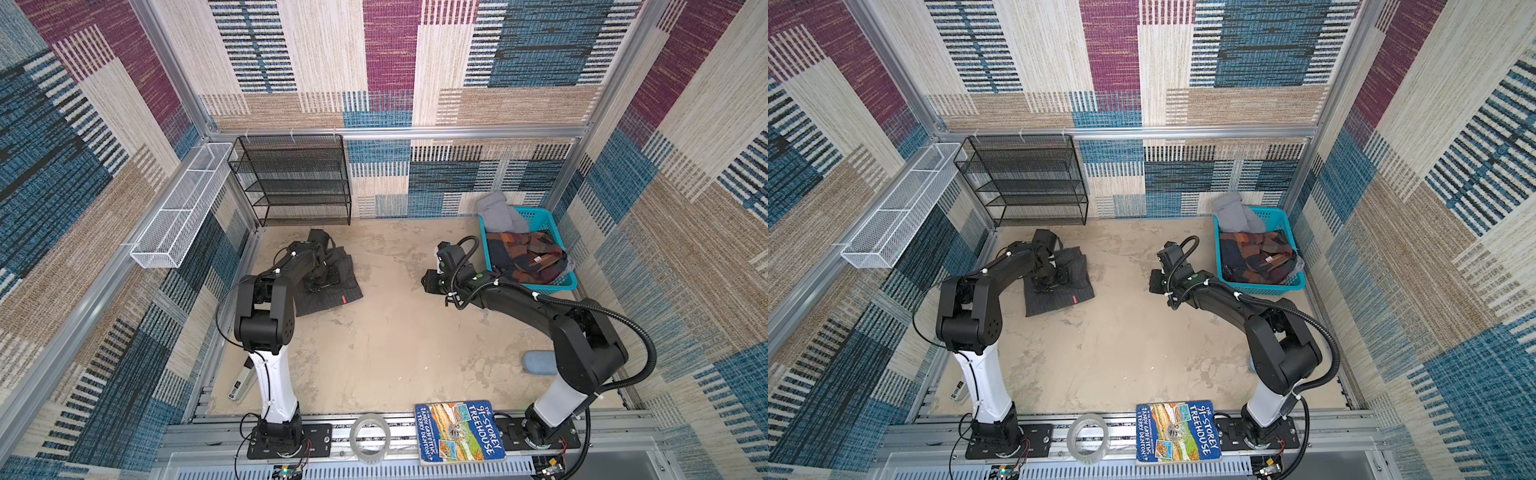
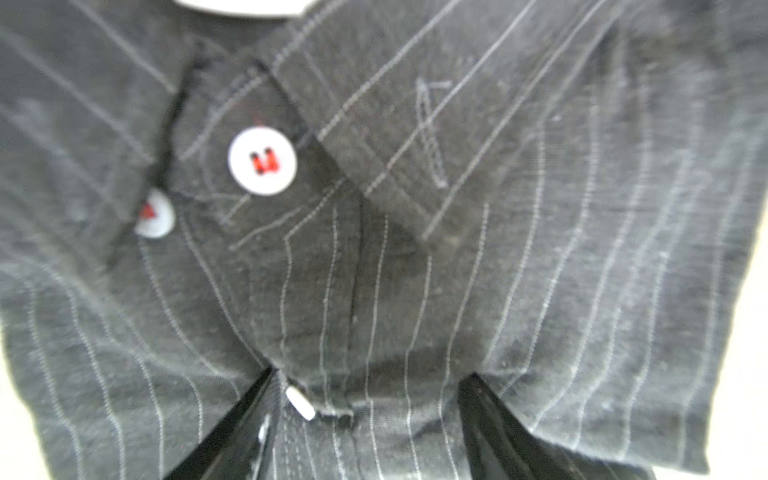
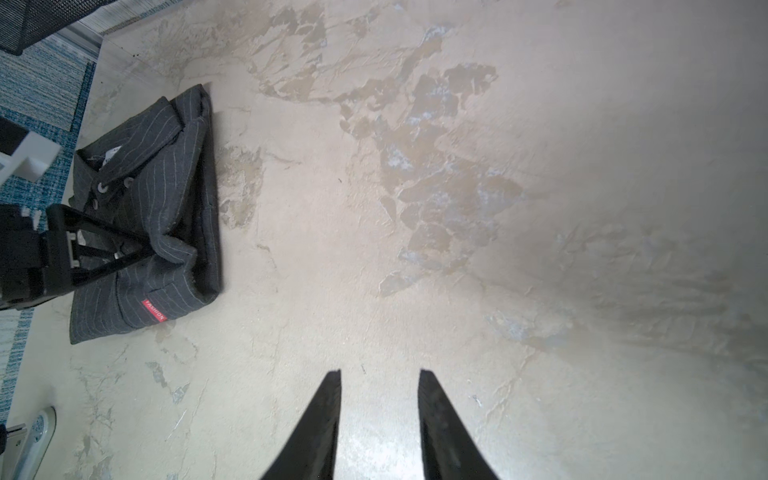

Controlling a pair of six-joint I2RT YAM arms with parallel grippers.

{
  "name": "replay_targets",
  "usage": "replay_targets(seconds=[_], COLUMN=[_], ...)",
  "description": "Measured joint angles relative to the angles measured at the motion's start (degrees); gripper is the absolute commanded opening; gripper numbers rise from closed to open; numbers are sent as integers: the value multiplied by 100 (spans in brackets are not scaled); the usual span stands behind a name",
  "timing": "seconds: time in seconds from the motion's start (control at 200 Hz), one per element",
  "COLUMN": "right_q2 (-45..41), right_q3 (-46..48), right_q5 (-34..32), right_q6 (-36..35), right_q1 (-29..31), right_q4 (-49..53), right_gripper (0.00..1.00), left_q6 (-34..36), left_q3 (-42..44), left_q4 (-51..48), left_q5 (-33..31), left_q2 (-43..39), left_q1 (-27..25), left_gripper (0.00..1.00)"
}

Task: Fold and stack the long sleeve shirts
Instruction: 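Drag the folded shirt with the left gripper toward the wire shelf rack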

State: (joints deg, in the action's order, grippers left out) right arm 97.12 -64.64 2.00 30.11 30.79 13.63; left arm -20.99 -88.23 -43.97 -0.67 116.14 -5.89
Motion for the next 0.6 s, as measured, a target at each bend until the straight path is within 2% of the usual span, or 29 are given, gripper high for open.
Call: replay_targets(seconds=[0.135,0.25,0.456,0.601], right_q2=[35,0,-61,-68], right_q3=[-31,22,164,208], right_q5=[68,98,118,177], right_q6=[2,4,48,68], right_q1=[0,0,0,0], right_q4=[-72,-133,-186,-304], right_gripper=[34,34,34,34], left_q6=[127,92,-584,-1141], left_q3=[-188,68,1141,1617], left_q4=[-160,-190,31,531], left_q5=[149,267,577,688], left_q2=[-297,-793,-1235,-1110], left_q1=[-28,-160,-669,-713], left_gripper=[73,73,71,71])
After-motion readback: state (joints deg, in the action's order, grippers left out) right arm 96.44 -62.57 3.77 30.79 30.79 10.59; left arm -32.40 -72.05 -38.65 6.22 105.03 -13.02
